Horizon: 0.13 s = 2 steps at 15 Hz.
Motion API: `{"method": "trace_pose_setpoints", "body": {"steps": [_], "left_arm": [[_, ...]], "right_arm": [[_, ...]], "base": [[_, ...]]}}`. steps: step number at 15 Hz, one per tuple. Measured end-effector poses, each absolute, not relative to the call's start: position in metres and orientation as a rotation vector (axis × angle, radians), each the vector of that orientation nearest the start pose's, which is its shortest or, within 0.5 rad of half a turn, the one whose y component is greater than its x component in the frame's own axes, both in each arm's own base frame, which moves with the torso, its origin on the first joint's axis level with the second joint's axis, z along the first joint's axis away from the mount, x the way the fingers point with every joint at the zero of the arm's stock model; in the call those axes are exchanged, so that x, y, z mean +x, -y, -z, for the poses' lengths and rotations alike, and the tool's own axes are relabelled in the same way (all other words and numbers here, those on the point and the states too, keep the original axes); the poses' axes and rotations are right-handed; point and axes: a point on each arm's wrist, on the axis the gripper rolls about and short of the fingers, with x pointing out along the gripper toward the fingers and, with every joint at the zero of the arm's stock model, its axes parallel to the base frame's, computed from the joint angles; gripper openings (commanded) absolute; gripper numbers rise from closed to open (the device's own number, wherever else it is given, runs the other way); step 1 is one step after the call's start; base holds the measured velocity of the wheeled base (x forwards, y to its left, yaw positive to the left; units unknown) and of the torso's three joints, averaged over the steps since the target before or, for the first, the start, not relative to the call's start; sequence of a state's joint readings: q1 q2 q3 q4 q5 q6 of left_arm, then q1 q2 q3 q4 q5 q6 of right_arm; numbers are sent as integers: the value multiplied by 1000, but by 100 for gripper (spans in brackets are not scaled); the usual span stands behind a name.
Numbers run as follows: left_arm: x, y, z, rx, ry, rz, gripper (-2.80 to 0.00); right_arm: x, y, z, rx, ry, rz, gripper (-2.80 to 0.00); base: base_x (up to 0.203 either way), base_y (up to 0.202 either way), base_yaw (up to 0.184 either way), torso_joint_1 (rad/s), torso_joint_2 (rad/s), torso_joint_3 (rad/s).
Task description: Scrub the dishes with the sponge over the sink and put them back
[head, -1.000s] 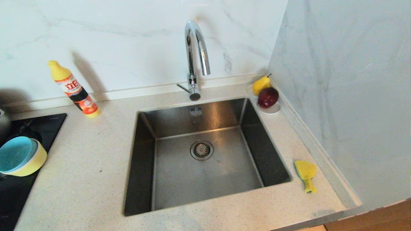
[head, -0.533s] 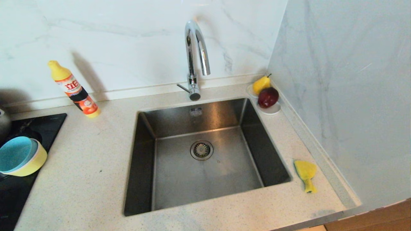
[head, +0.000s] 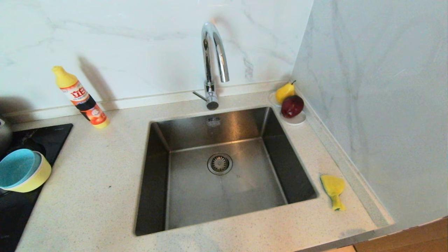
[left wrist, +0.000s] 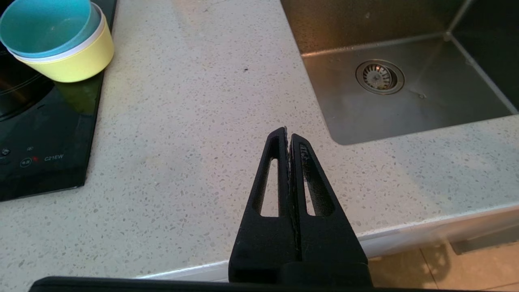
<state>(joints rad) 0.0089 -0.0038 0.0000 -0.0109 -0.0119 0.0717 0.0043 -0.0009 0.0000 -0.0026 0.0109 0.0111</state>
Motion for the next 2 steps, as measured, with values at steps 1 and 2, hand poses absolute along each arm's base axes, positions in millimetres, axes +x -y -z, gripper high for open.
{"method": "trace_pose_setpoints", "body": {"steps": [1, 2], "left_arm": [[-23, 0, -76, 72, 15, 2, -280], [-23, 0, -77, 72, 15, 2, -280]], "right_arm": [[-23, 0, -76, 9, 3, -16, -280], [-23, 0, -76, 9, 3, -15, -280]], "base": [[0, 0, 0, 0, 0, 0], [0, 0, 0, 0, 0, 0]]}}
